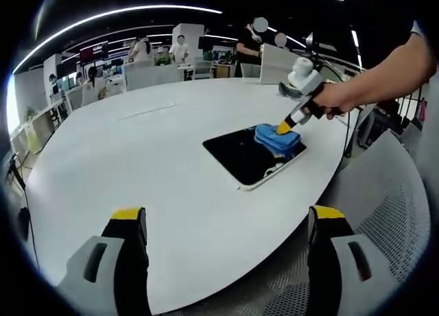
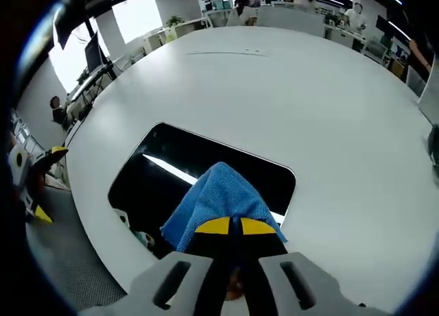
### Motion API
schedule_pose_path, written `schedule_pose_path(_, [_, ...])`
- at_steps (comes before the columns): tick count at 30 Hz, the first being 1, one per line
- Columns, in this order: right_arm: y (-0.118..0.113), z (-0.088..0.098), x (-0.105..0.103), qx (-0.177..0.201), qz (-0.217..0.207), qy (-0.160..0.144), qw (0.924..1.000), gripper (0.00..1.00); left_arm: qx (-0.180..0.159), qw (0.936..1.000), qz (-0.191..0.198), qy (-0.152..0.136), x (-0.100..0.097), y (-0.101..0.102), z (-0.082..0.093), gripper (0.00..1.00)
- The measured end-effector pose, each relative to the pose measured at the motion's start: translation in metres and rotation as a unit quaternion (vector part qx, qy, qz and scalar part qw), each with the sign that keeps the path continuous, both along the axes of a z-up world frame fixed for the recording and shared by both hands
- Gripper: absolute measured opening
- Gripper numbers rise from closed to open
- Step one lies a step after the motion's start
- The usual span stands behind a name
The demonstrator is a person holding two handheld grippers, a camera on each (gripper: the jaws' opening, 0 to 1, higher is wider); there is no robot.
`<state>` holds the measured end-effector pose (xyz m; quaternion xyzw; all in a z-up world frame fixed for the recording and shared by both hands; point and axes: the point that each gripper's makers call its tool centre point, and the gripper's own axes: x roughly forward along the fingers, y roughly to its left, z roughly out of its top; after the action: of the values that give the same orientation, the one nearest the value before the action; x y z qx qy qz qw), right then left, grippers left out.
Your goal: Wipe the mirror surface with the cleaning cloth until all visible marks leave the cleaned area.
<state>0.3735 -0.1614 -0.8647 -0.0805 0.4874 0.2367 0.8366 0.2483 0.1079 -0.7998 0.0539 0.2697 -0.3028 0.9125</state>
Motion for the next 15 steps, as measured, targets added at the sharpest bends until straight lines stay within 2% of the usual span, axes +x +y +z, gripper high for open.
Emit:
schedule_pose_path(4, [-0.012,0.000,0.000,-0.003,-0.008,0.000,1.0000,0.00,0.001,1.0000,0.000,0.000,0.000,0.000,0.000,0.98])
schedule_pose_path(9, [-0.015,0.001,-0.001,-0.020,0.008,-0.005,0.9997,0.00,0.005,0.9999,0.006,-0.009,0.002,0.004,0.001,0.98])
schedule_pose_path(15, [-0.016,-0.001,-0.002,-0.010,0.008,-0.007,0.9999,0.00,0.010,0.9998,0.007,-0.015,0.003,0.006,0.001,0.98])
